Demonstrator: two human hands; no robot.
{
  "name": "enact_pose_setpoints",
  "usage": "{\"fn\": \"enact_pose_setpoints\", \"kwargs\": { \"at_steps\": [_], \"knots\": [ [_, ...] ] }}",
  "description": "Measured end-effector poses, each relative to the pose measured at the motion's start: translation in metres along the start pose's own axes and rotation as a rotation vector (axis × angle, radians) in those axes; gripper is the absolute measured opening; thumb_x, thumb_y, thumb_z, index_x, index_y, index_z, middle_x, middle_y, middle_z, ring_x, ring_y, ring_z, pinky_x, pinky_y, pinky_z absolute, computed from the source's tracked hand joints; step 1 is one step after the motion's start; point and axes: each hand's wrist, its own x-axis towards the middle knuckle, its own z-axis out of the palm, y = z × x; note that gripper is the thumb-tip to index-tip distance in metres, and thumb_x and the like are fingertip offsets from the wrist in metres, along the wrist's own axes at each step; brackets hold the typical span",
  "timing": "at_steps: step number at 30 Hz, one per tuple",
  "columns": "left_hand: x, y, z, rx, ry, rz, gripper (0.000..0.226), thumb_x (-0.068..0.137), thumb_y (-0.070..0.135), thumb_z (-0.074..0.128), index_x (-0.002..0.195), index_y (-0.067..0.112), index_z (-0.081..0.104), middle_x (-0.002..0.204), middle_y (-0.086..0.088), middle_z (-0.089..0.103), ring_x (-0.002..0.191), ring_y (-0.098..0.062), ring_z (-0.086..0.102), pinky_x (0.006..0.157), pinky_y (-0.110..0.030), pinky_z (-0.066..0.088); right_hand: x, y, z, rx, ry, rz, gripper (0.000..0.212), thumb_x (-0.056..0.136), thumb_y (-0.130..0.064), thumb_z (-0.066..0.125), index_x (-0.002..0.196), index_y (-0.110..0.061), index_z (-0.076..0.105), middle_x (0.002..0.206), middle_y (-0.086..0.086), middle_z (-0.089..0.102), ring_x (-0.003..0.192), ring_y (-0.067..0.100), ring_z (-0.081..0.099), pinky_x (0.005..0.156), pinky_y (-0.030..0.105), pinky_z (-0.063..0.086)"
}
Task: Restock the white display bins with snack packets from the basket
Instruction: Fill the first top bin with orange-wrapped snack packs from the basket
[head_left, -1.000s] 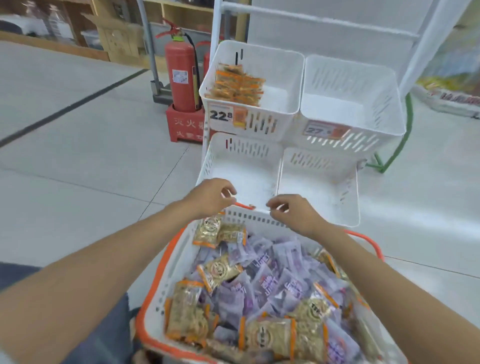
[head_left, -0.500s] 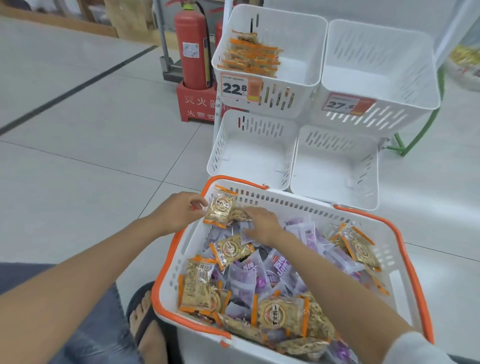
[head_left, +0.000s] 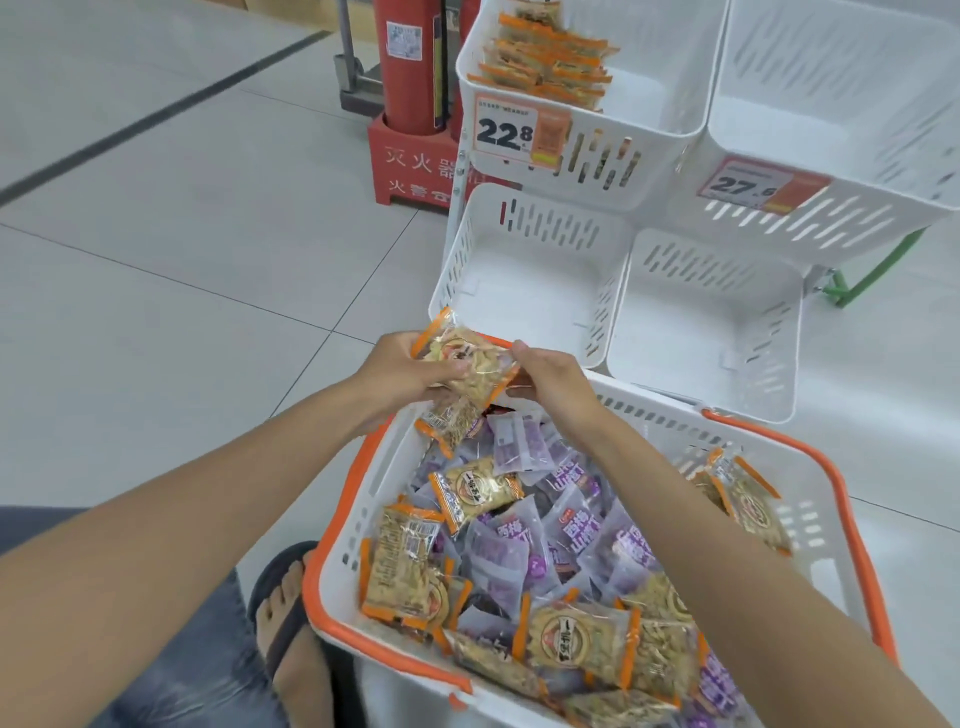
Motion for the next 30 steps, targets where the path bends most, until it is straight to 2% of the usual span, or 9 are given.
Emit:
{"fn": "enact_pose_setpoints", "kwargs": {
  "at_steps": [5,8,11,13,17,20,24,27,30],
  "knots": [
    [-0.001,-0.011,-0.026,0.121,0.222,-0.033,0.015,0.076,0.012,0.082,0.081,0.011,0.068,0.073,0.0,0.068,0.058,-0.004,0.062,0.06,-0.02,0.054,0.007,0.03,0.036,-0.212,-0.115,0.093,0.044,0.101,-0.047,0.04,0.125,-0.018,0.062,0.128,-0.001,0.06,0.119,0.018,0.053,0.107,0.036,0.038],
    [0.001,-0.012,-0.04,0.022,0.321,-0.014,0.01,0.079,0.01,0.078,0.081,0.012,0.068,0.073,0.001,0.066,0.054,-0.001,0.057,0.057,-0.016,0.049,0.006,0.05,0.056,-0.234,-0.242,0.077,0.038,0.096,-0.051,0.05,0.12,-0.024,0.06,0.122,-0.001,0.058,0.111,0.016,0.053,0.101,0.039,0.041],
    [0.005,-0.011,-0.044,-0.111,0.309,-0.03,0.009,0.084,0.009,0.071,0.093,0.012,0.069,0.091,-0.004,0.071,0.074,-0.011,0.066,0.069,-0.024,0.054,0.009,0.073,0.064,-0.701,-0.253,-0.164,0.062,0.075,-0.042,0.075,0.127,-0.017,0.051,0.117,0.003,0.055,0.106,0.017,0.049,0.092,0.036,0.043],
    [0.004,-0.011,-0.037,-0.12,0.261,-0.047,0.008,0.087,0.011,0.067,0.094,0.015,0.067,0.091,-0.003,0.071,0.077,-0.014,0.068,0.072,-0.029,0.056,0.003,0.07,0.064,-0.794,-0.105,-0.258,0.038,0.079,-0.044,0.072,0.101,-0.017,0.057,0.088,0.001,0.059,0.082,0.018,0.055,0.07,0.032,0.044],
    [0.005,-0.01,-0.03,-0.07,0.256,-0.06,0.01,0.091,0.017,0.063,0.1,0.015,0.064,0.094,-0.005,0.071,0.08,-0.019,0.069,0.083,-0.04,0.056,0.0,0.04,0.037,-0.635,0.163,-0.198,0.027,0.098,-0.033,0.05,0.106,-0.009,0.059,0.084,0.008,0.068,0.075,0.026,0.063,0.068,0.039,0.051],
    [0.002,-0.007,-0.026,-0.023,0.299,-0.02,0.007,0.093,0.015,0.059,0.099,0.018,0.062,0.097,-0.008,0.07,0.077,-0.019,0.068,0.077,-0.038,0.058,-0.005,0.006,0.005,-0.177,0.346,-0.131,0.015,0.097,-0.015,0.049,0.111,-0.015,0.056,0.079,0.013,0.066,0.074,0.037,0.066,0.067,0.048,0.054],
    [-0.012,0.004,-0.01,-0.267,0.024,-0.089,0.031,0.094,0.041,0.059,0.114,0.018,0.062,0.107,-0.007,0.072,0.085,-0.018,0.073,0.073,-0.035,0.059,-0.023,-0.035,0.001,0.351,0.256,-0.054,0.034,0.091,0.009,0.046,0.117,-0.012,0.051,0.075,0.005,0.056,0.066,0.019,0.063,0.06,0.029,0.058],
    [-0.02,0.009,0.006,-0.371,-0.147,-0.13,0.063,0.074,0.05,0.065,0.125,0.013,0.059,0.118,-0.012,0.07,0.105,-0.026,0.069,0.086,-0.042,0.058,-0.031,-0.032,0.022,0.199,0.218,-0.074,0.033,0.089,0.006,0.053,0.11,-0.019,0.055,0.091,0.011,0.055,0.075,0.024,0.06,0.07,0.037,0.058],
    [-0.019,0.009,0.004,-0.368,0.054,-0.087,0.063,0.075,0.01,0.079,0.131,0.006,0.049,0.121,-0.016,0.067,0.096,-0.024,0.071,0.071,-0.035,0.062,-0.027,-0.012,0.027,0.074,0.178,-0.113,0.017,0.094,-0.009,0.058,0.109,-0.017,0.056,0.096,0.009,0.058,0.083,0.02,0.061,0.081,0.038,0.053]
  ]
}}
